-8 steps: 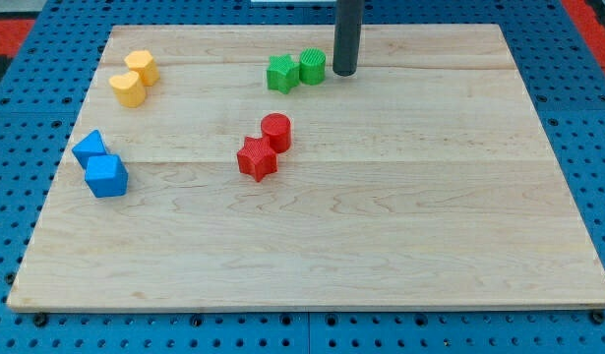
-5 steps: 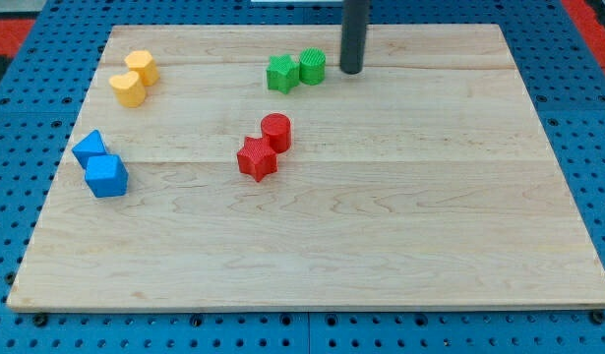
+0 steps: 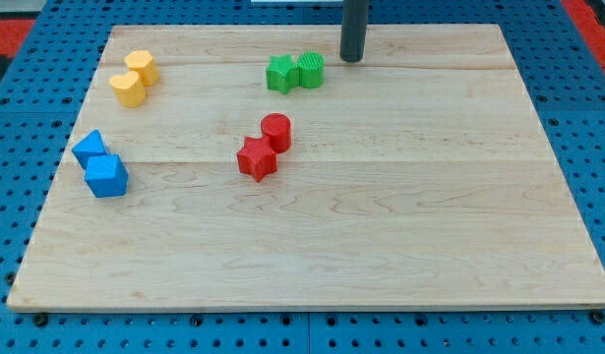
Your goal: Place the green circle to the bottom side of the green star
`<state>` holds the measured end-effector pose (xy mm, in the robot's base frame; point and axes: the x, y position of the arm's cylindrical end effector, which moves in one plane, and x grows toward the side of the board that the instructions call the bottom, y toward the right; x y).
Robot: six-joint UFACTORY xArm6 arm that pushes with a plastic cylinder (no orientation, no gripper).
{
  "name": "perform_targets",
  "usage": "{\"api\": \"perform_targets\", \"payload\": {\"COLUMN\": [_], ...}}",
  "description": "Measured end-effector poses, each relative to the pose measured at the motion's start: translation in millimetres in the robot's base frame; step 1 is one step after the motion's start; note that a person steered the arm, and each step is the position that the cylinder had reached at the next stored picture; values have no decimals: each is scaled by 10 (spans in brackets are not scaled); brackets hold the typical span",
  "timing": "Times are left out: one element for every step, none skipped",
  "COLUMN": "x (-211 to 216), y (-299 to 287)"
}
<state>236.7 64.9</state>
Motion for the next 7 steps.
{"api": "perform_targets", "payload": {"x": [101, 511, 783, 952, 954, 1297, 1356], "y": [-498, -596, -577, -546, -41, 121, -304]}}
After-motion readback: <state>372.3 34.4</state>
